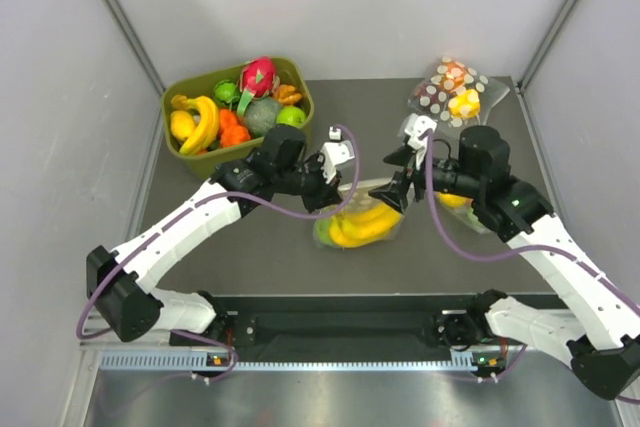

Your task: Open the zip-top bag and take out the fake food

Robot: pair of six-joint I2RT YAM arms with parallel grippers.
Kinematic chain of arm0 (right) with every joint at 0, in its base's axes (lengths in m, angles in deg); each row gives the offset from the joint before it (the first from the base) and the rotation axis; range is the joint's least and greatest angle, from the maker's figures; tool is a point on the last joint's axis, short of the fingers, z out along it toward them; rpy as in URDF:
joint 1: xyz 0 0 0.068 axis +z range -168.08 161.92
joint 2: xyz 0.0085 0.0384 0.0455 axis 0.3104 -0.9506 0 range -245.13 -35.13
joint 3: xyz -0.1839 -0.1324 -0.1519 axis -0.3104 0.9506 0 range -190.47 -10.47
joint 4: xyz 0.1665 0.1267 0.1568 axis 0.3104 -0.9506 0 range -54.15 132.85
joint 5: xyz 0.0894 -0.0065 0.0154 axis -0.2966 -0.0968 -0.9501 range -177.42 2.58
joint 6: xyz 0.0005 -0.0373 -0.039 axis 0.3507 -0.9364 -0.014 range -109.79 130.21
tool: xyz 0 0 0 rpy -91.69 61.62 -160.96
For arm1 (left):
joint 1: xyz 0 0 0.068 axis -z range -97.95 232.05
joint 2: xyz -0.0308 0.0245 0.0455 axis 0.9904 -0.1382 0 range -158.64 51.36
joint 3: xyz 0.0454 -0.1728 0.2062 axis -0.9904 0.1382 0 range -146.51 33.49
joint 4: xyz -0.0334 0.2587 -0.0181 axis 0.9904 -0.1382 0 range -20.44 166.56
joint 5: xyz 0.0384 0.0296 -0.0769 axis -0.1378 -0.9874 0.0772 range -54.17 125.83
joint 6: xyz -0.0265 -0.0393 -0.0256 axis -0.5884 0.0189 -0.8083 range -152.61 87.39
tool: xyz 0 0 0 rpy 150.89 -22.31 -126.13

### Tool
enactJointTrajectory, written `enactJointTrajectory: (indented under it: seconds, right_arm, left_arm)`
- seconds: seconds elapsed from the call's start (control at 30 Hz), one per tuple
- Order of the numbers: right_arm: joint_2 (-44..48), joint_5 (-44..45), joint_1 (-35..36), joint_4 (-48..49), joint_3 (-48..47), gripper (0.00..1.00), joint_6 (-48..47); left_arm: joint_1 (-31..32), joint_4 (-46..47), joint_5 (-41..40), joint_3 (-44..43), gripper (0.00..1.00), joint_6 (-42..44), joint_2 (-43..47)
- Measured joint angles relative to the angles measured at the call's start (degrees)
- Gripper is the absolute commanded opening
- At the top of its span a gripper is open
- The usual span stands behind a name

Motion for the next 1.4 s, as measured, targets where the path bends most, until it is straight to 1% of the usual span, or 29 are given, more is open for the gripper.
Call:
enactJointTrajectory:
  seconds: [0.13, 0.33, 0.43, 0.47, 0.5, 0.53, 0.57, 0.6, 0.63, 0.67, 0.7, 0.77, 0.87, 0.9, 1.0, 1.07, 1.13, 1.27, 1.4]
  right_arm:
    - [-2.93, -0.63, 3.02, 1.6, 1.33, 0.8, -1.05]
    - [-8.09, 0.15, 7.45, 2.56, 2.08, 0.78, -2.91]
    - [-9.53, 0.94, 8.11, 3.85, 3.17, 0.77, -3.54]
    - [-10.01, 1.27, 8.11, 4.63, 3.63, 0.71, -3.72]
    - [-10.4, 1.62, 8.11, 5.29, 4.13, 0.62, -3.98]
    - [-10.58, 1.81, 8.11, 6.23, 4.57, 0.46, -4.09]
    - [-10.64, 2.25, 8.11, 7.17, 5.05, 0.39, -4.31]
    - [-10.64, 2.43, 8.11, 7.87, 5.44, 0.33, -4.15]
    - [-10.64, 2.54, 8.11, 8.37, 5.68, 0.15, -4.15]
    - [-10.64, 2.78, 8.11, 8.57, 5.77, 0.07, -4.46]
    - [-10.64, 2.95, 8.11, 8.66, 5.9, 0.0, -4.46]
    - [-10.75, 3.39, 8.13, 8.55, 6.05, 0.0, -4.28]
    - [-10.78, 4.11, 8.13, 8.59, 6.16, 0.0, -3.63]
    - [-10.78, 4.35, 8.13, 8.79, 6.32, 0.0, -3.23]
    - [-10.75, 5.57, 8.09, 9.01, 6.4, 0.0, -1.22]
    - [-10.71, 5.68, 7.8, 9.31, 6.4, 0.0, 0.72]
    - [-10.69, 5.35, 7.5, 9.38, 6.4, 0.0, 2.32]
    - [-10.54, 3.91, 6.88, 9.42, 6.36, 0.0, 5.25]
    - [-10.32, 2.75, 6.27, 9.4, 6.25, 0.0, 7.39]
  left_arm:
    - [0.0, -4.61, 1.77, -2.32, 0.12, 1.01, -1.07]
    - [0.0, -7.52, 3.19, -2.6, 0.13, 1.4, -1.33]
    - [0.0, -7.85, 4.28, -2.6, 0.14, 1.44, -1.33]
    - [0.0, -7.89, 4.68, -2.6, 0.16, 1.46, -1.33]
    - [0.0, -7.91, 5.16, -2.6, 0.17, 1.49, -1.33]
    - [0.0, -8.52, 5.44, -2.6, 0.21, 1.49, -1.33]
    - [-0.04, -8.9, 5.77, -2.6, 0.33, 1.51, -1.33]
    - [-0.04, -9.03, 5.99, -2.6, 0.42, 1.79, -1.33]
    - [-0.04, -9.09, 6.27, -2.6, 0.49, 1.92, -1.27]
    - [-0.04, -9.14, 6.51, -2.6, 0.54, 1.84, -1.22]
    - [-0.04, -8.98, 6.47, -2.6, 0.59, 1.68, -1.05]
    - [0.0, -7.91, 5.79, -2.29, 0.61, 1.31, -0.15]
    - [0.0, -3.65, 2.91, 0.9, 0.65, 0.81, 4.61]
    - [0.0, -1.44, 1.25, 2.84, 0.69, 0.46, 7.41]
    - [0.0, 5.68, -3.41, 9.55, 0.73, -0.63, 16.57]
    - [0.0, 9.88, -5.95, 13.55, 0.73, -1.36, 22.23]
    - [0.0, 13.64, -8.02, 16.46, 0.73, -2.05, 25.83]
    - [0.0, 20.57, -11.19, 20.9, 0.73, -3.58, 27.69]
    - [-0.59, 23.58, -12.26, 25.55, 0.73, -4.87, 27.43]
